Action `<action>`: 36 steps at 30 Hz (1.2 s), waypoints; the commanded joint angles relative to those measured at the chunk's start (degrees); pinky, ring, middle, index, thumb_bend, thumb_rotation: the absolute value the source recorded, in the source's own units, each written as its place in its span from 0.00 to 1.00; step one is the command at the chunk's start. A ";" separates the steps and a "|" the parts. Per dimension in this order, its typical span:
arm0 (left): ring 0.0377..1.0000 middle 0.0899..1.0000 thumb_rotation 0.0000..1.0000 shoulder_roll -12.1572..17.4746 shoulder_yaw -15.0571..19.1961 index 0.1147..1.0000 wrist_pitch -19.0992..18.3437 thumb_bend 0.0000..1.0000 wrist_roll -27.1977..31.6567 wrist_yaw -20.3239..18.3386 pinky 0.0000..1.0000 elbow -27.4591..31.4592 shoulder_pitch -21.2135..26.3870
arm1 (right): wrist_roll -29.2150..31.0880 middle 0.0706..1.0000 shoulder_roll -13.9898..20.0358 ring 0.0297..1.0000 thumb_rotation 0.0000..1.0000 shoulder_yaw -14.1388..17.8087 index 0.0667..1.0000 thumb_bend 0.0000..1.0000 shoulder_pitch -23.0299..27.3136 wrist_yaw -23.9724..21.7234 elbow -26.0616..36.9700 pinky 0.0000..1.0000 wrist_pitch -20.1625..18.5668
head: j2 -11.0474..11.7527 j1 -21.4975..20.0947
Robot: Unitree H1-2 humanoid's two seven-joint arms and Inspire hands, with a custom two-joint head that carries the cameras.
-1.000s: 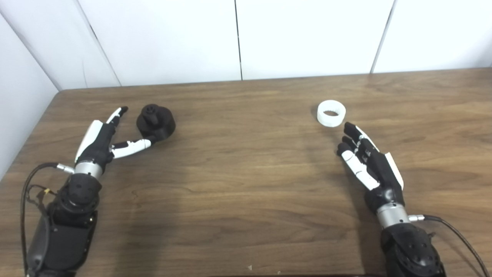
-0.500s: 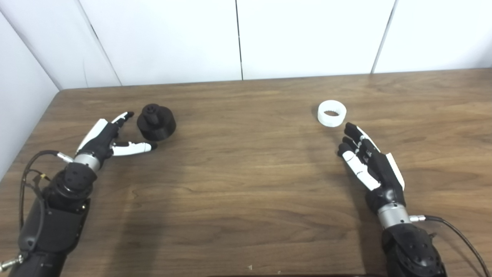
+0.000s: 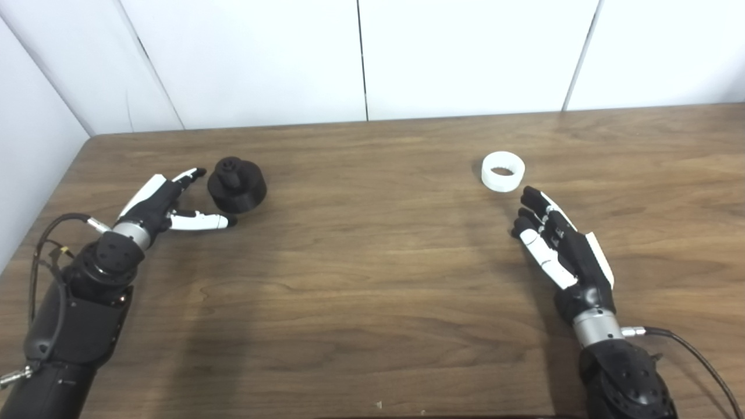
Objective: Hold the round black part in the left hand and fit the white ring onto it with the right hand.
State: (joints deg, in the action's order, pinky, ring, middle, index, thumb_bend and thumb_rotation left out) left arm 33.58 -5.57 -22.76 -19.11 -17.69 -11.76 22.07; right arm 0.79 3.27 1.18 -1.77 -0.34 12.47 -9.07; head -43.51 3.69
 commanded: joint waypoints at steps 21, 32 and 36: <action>1.00 0.97 0.37 4.59 -4.29 0.95 3.35 1.00 -11.96 1.66 0.85 2.96 4.44 | 1.63 0.90 0.19 0.90 0.52 0.70 0.87 0.59 -0.97 -2.00 -0.18 0.81 5.14 | 2.19 3.73; 1.00 0.96 0.40 4.17 -5.96 0.93 3.87 1.00 -14.07 0.85 0.88 1.81 5.64 | 1.52 0.89 0.85 0.90 0.52 1.18 0.87 0.59 -1.03 -2.65 -1.70 0.80 7.23 | 3.04 3.62; 1.00 0.96 0.40 3.85 -6.70 0.92 4.04 1.00 -14.28 0.48 0.89 0.55 6.48 | 1.71 0.89 0.58 0.89 0.52 1.46 0.87 0.59 -1.15 -2.49 -1.52 0.79 7.04 | 2.93 3.40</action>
State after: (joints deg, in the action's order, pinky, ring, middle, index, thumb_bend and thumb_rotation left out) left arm 36.05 -12.56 -19.54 -31.93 -18.11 -11.06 25.02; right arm 1.91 3.52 2.50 -2.21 -2.63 10.31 -4.10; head -40.52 7.12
